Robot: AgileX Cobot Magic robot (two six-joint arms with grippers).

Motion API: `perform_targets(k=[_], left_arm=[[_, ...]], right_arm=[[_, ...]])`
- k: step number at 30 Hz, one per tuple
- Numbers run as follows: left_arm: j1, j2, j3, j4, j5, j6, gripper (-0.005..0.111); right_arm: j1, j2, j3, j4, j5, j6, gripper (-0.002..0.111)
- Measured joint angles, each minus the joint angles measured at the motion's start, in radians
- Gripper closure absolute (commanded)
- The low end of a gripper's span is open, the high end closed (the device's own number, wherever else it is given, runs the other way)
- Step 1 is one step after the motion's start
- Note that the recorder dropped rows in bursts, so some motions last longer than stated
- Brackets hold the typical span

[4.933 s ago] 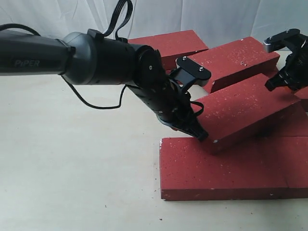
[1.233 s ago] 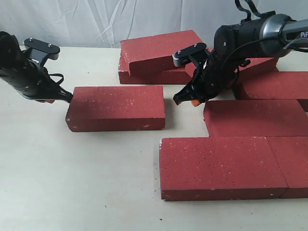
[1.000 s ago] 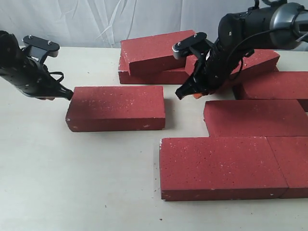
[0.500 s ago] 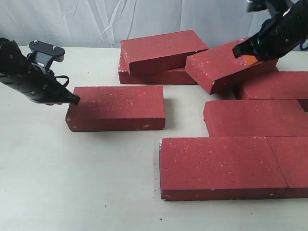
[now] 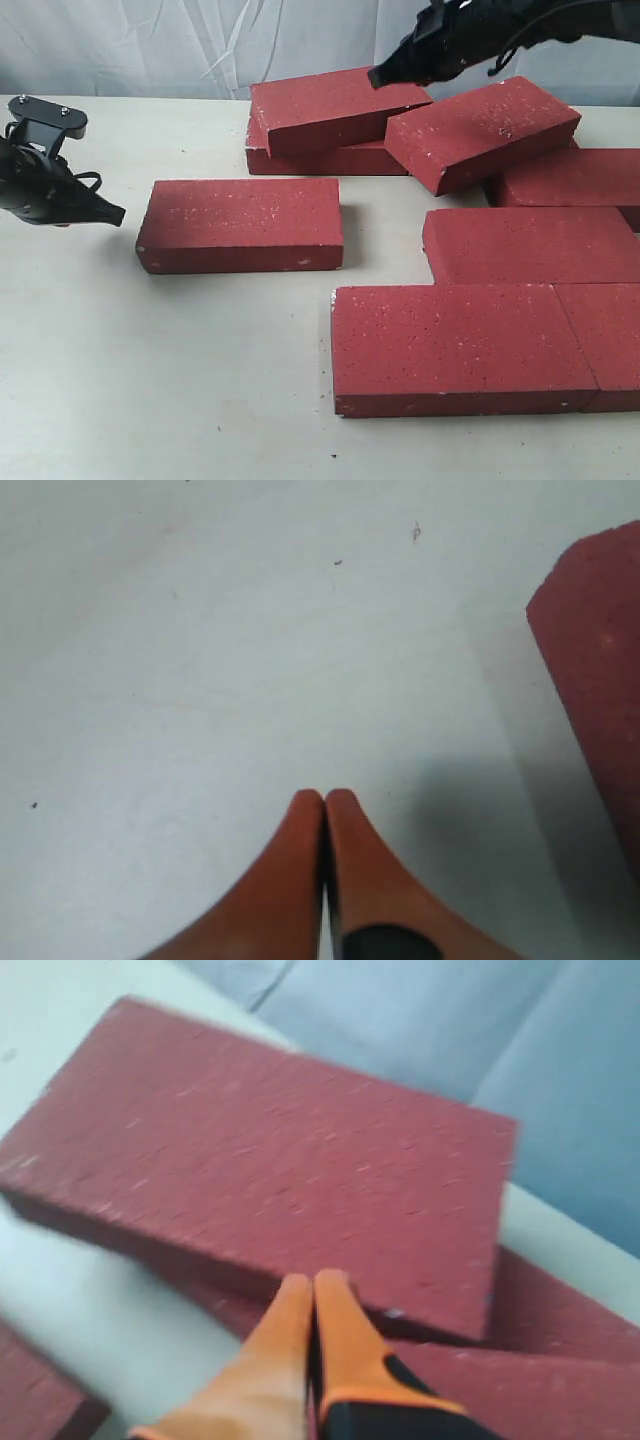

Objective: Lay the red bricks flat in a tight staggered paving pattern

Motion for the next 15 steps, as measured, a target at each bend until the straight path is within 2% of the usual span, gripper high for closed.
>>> perform_targets(k=[5,10,15], left_arm=[[0.000,0.000,0.000,-0.008,-0.021,0.000,0.107],[0.000,0.000,0.001,-0.010,-0.029,0.000,0.107],[0.000,0.000,0.002,-0.010,-0.042,0.000,0.107]], right_arm=[[-0.062,0.128,-0.273,-0.149,0.171,0.184,0.109],[-0.075,0.302,-0.587,-0.326,0.328,0.361,0.109],[-0.103,0.457,-0.837,-0.406,0.484,0.412,0.109]])
